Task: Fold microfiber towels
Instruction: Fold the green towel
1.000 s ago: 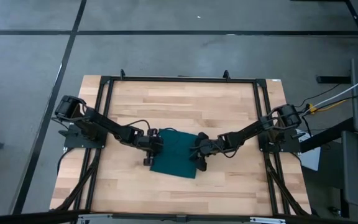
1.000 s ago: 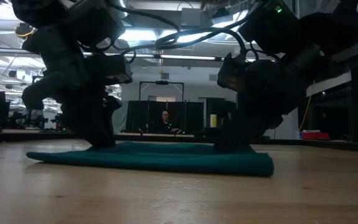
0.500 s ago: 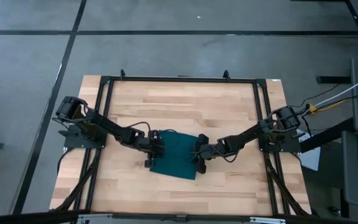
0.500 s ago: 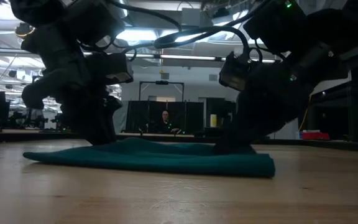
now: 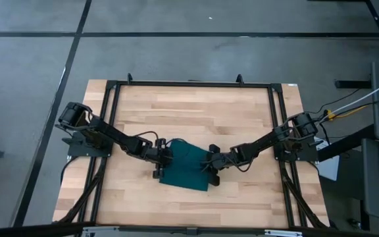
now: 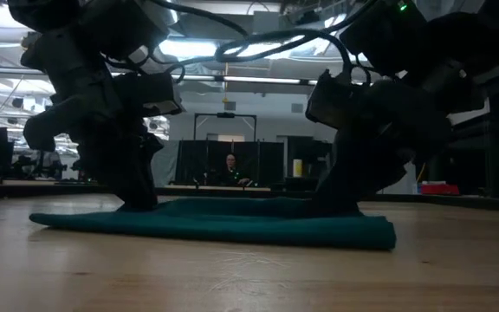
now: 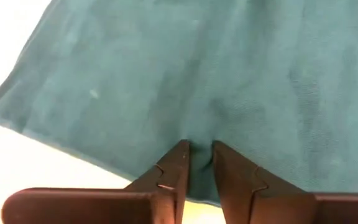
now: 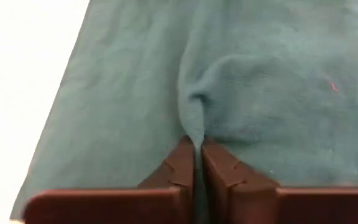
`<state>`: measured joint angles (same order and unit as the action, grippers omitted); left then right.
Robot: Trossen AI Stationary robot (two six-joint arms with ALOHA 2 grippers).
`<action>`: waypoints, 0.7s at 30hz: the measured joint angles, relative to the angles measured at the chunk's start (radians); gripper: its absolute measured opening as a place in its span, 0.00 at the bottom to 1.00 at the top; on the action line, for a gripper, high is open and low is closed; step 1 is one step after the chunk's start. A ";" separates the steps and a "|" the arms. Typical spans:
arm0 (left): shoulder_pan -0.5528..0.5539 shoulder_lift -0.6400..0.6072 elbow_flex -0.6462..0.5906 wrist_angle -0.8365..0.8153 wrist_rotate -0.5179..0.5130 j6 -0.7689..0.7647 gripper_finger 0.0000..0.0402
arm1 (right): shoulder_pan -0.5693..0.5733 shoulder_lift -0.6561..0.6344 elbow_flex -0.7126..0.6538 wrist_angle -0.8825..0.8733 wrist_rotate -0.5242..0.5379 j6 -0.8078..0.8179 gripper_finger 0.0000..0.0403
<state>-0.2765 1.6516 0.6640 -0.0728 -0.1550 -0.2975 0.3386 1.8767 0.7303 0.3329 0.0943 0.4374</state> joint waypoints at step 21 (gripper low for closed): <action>-0.176 -0.199 0.103 -0.069 -0.129 -0.149 0.01 | 0.090 -0.062 0.315 -0.269 0.045 -0.156 0.01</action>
<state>-0.4528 1.4525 0.7670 -0.1422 -0.2836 -0.4464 0.4288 1.8151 1.0449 0.0638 0.1390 0.2815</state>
